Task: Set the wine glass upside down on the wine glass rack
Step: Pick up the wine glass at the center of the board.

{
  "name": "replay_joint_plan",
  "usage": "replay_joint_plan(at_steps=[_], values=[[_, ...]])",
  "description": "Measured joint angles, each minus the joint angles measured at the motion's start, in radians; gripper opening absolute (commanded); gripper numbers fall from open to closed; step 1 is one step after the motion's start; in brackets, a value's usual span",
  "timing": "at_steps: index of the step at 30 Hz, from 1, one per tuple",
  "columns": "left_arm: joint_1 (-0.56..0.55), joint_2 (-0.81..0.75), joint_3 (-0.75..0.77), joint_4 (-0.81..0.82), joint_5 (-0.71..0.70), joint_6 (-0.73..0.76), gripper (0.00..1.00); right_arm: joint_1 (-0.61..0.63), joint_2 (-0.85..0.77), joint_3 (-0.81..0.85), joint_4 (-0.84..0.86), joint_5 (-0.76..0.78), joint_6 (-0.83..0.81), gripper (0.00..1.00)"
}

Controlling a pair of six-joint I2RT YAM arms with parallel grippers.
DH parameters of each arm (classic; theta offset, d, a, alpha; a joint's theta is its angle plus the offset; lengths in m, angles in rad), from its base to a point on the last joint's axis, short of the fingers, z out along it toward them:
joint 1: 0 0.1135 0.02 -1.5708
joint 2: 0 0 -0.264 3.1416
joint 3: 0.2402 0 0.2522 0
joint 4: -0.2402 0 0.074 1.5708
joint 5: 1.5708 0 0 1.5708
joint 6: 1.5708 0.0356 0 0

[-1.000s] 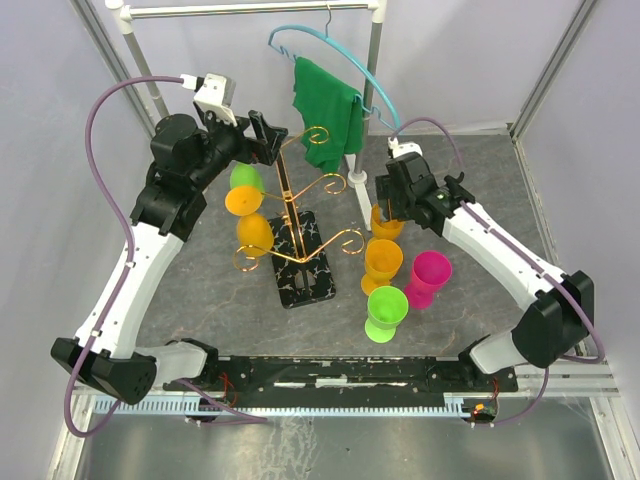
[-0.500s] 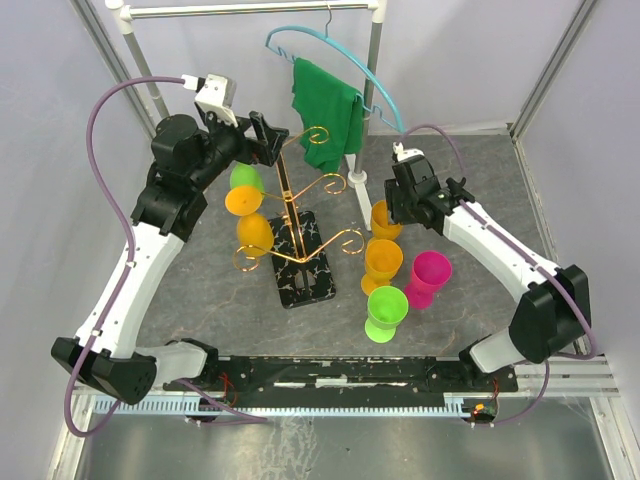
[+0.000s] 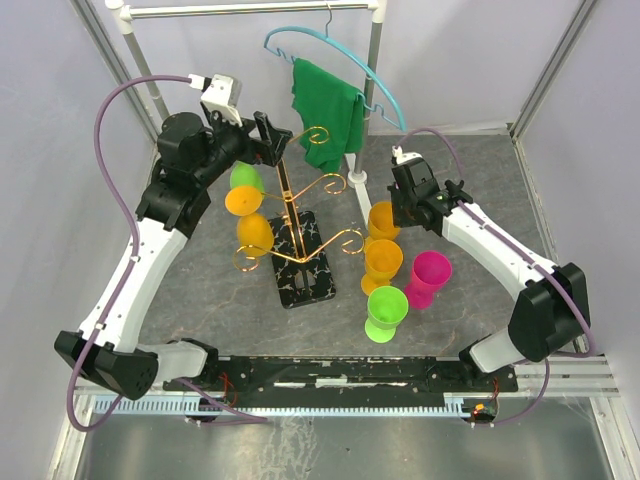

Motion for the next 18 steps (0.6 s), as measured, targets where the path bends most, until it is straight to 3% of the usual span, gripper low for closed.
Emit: replay_joint_plan(at_steps=[8, 18], values=[[0.000, 0.019, 0.012, 0.006, 0.018, -0.142, 0.95, 0.000, -0.034, 0.031, -0.078, 0.056, -0.034, 0.01], [0.000, 0.089, 0.043, 0.056, -0.021, -0.407, 0.96, -0.001, -0.282, 0.212, -0.206, 0.354, -0.120, 0.01]])
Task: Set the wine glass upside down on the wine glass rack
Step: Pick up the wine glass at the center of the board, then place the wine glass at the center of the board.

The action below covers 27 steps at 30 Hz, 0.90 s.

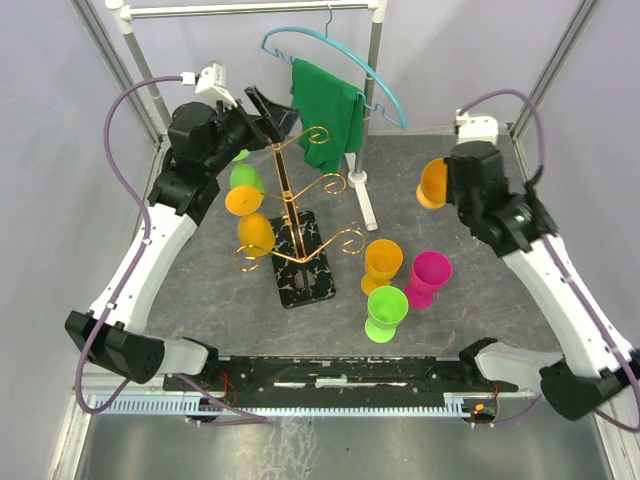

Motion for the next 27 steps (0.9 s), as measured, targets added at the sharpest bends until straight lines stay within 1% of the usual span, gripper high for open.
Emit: replay_joint_plan(at_steps=[3, 7, 14, 17, 22, 25, 27], values=[[0.000, 0.000, -0.011, 0.050, -0.014, -0.097, 0.96, 0.000, -0.075, 0.045, 0.025, 0.027, -0.043, 0.01], [0.000, -0.002, -0.030, 0.111, -0.017, -0.242, 0.96, 0.001, -0.142, 0.077, 0.134, 0.015, -0.126, 0.01], [0.000, -0.039, -0.125, 0.243, -0.019, -0.543, 0.95, 0.021, -0.183, 0.020, 0.404, -0.071, -0.292, 0.01], [0.000, -0.047, -0.133, 0.274, -0.023, -0.618, 0.95, 0.046, -0.169, 0.024, 0.485, -0.092, -0.353, 0.01], [0.000, -0.067, -0.135, 0.306, -0.038, -0.657, 0.95, 0.063, -0.124, 0.066, 0.492, -0.074, -0.386, 0.01], [0.000, -0.074, -0.137, 0.311, -0.042, -0.647, 0.95, 0.064, -0.122, 0.069, 0.411, -0.040, -0.353, 0.01], [0.000, -0.071, -0.127, 0.296, -0.031, -0.588, 0.94, 0.064, -0.122, 0.079, 0.328, -0.019, -0.309, 0.01]])
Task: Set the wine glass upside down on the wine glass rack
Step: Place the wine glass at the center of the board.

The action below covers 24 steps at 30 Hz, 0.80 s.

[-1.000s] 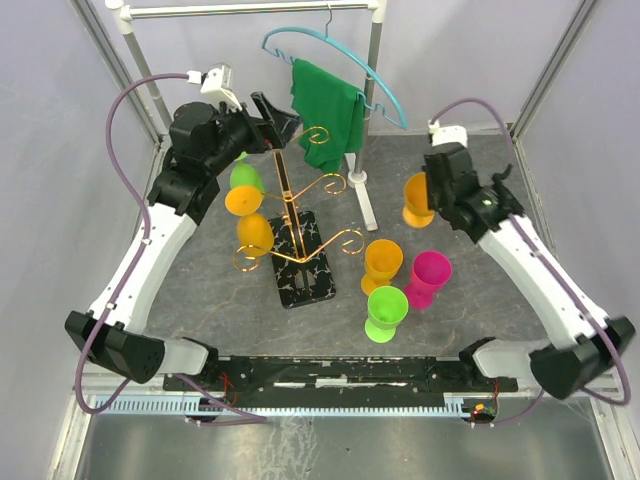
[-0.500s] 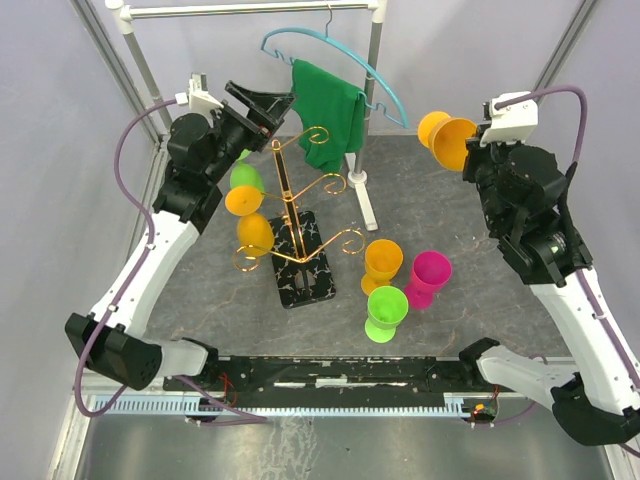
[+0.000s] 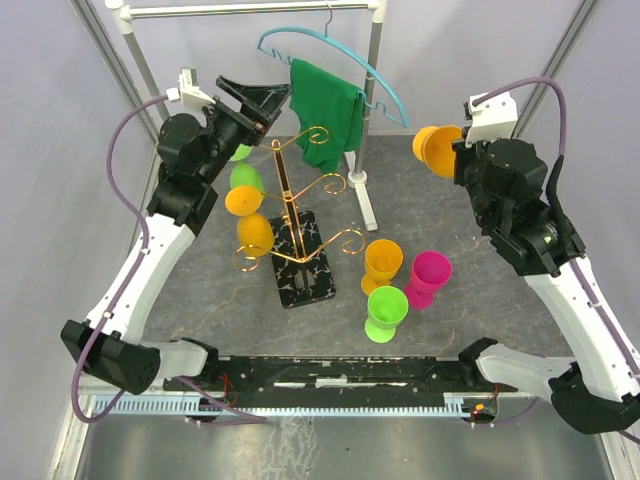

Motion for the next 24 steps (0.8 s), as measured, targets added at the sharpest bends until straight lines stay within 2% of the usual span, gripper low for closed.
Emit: replay_joint_plan(at_steps=[5, 8, 12, 17, 24], values=[[-0.003, 0.021, 0.061, -0.044, 0.072, 0.276, 0.93, 0.000, 0.001, 0.013, -0.227, 0.009, 0.161, 0.01], [-0.014, 0.012, 0.061, -0.072, 0.109, 0.460, 0.93, 0.000, 0.015, -0.019, -0.297, -0.008, 0.239, 0.01], [-0.063, 0.010, 0.061, -0.129, 0.169, 0.708, 0.94, -0.001, 0.071, -0.108, -0.338, -0.041, 0.321, 0.01], [-0.177, 0.010, 0.064, -0.206, 0.268, 1.028, 0.94, -0.016, 0.183, -0.157, -0.366, -0.119, 0.378, 0.01], [-0.248, 0.012, 0.080, -0.314, 0.335, 1.308, 0.95, -0.046, 0.240, -0.184, -0.363, -0.174, 0.410, 0.01]])
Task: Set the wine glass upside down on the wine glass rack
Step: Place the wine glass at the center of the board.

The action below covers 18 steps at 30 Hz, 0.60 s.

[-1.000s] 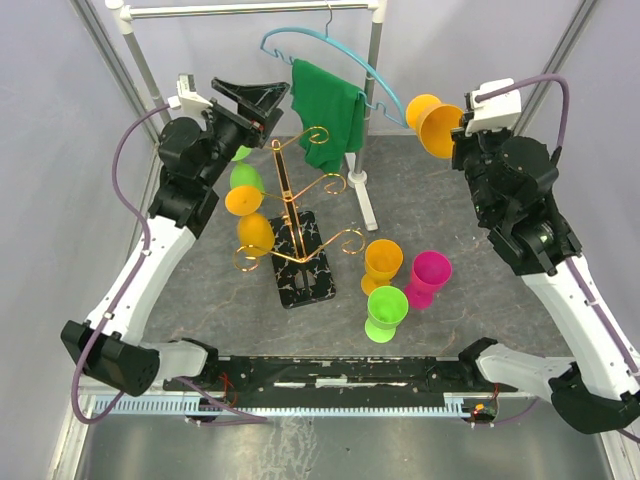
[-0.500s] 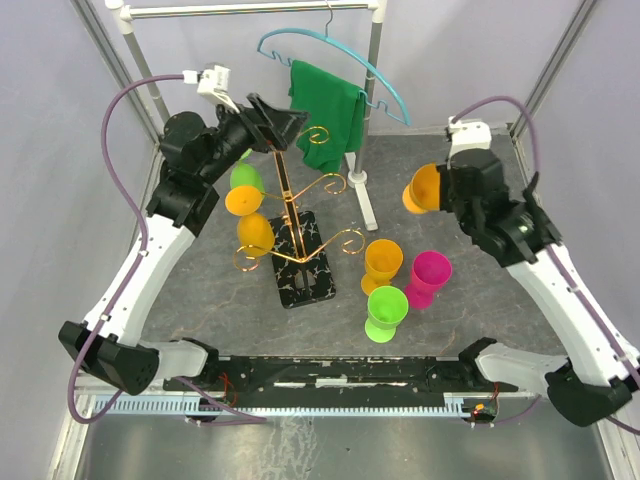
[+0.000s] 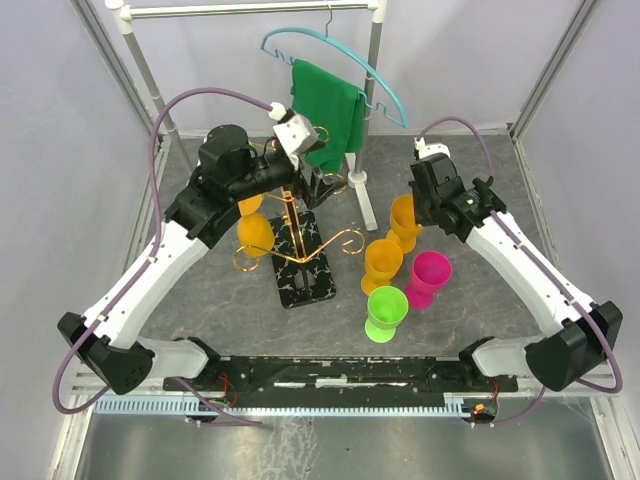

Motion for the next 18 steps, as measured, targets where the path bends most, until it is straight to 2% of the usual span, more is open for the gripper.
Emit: replay_joint_plan(at_steps=[8, 18], values=[[-0.127, 0.031, 0.033, -0.103, -0.001, 0.208, 0.96, -0.045, 0.055, -0.035, 0.026, -0.068, 0.027, 0.03], [-0.251, 0.140, 0.135, -0.193, -0.056, 0.317, 0.95, -0.064, 0.092, -0.065, 0.049, -0.125, 0.037, 0.06]])
